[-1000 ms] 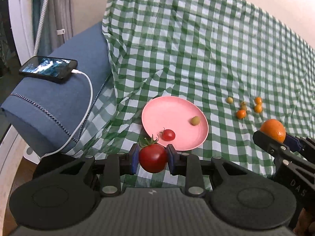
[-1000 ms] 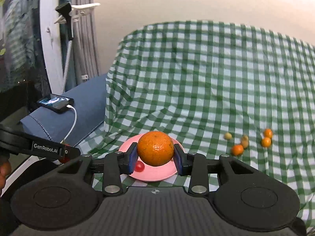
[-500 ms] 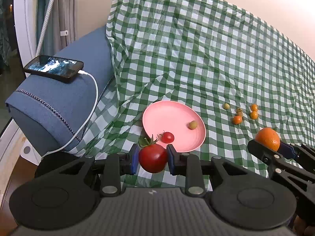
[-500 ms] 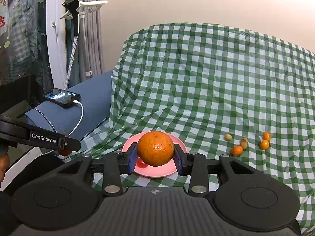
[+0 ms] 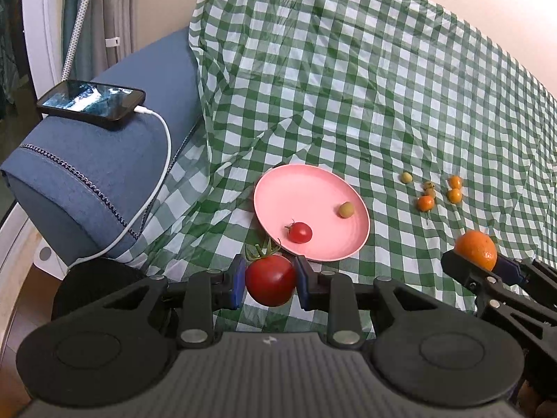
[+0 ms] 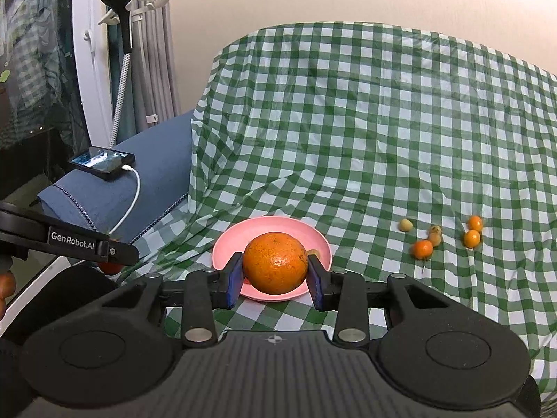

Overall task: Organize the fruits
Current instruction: 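Carry the tomato and mandarin over the pink plate with both tools, then open both tools to drop the tomato and mandarin onto the plate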

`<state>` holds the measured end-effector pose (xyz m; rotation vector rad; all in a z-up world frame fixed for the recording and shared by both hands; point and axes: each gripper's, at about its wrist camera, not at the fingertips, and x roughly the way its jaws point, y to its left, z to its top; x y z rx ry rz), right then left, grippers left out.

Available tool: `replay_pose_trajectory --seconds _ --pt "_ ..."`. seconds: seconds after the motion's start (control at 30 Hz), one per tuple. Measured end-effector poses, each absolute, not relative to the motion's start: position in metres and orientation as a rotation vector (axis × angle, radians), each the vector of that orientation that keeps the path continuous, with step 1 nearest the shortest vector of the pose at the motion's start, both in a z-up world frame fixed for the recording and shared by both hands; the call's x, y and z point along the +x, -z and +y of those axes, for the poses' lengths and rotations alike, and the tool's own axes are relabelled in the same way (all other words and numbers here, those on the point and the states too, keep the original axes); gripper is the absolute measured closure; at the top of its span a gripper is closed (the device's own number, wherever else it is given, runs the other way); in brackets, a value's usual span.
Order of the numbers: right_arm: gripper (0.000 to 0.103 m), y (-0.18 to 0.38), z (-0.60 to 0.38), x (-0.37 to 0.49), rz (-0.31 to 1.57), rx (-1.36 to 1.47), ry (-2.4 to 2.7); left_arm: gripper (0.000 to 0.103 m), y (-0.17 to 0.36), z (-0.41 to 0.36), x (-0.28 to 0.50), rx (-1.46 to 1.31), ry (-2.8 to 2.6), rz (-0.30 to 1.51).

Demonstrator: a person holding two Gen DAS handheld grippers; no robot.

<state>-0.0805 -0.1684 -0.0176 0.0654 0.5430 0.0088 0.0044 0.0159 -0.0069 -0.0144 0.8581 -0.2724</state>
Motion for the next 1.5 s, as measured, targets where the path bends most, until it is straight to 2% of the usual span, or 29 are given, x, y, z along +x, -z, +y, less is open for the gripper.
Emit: replay_pose_trajectory --seconds 0.57,0.97,1.4,1.43,1.47,1.5 --pt "0.063 0.046 -0.173 -0.014 0.598 0.053 0.007 0.07 0.017 -0.006 0.074 -0.036 0.266 0.883" --pt "0.063 0.104 -0.178 0.061 0.736 0.037 0.002 0.07 0.074 -0.052 0.148 0.053 0.268 0.991" --pt "0.063 0.138 -0.174 0.094 0.825 0.016 -0.013 0.07 0.12 -0.078 0.191 0.159 0.272 1.051" --pt "0.063 0.138 -0.175 0.096 0.828 0.017 -0.009 0.064 0.12 -0.079 0.192 0.165 0.282 1.048" --pt "0.062 0.137 -0.176 0.098 0.82 0.023 -0.004 0.04 0.119 -0.081 0.193 0.171 0.292 1.04" --pt "0.054 0.135 -0.177 0.099 0.811 0.027 -0.001 0.024 0.115 -0.082 0.193 0.176 0.293 1.024"
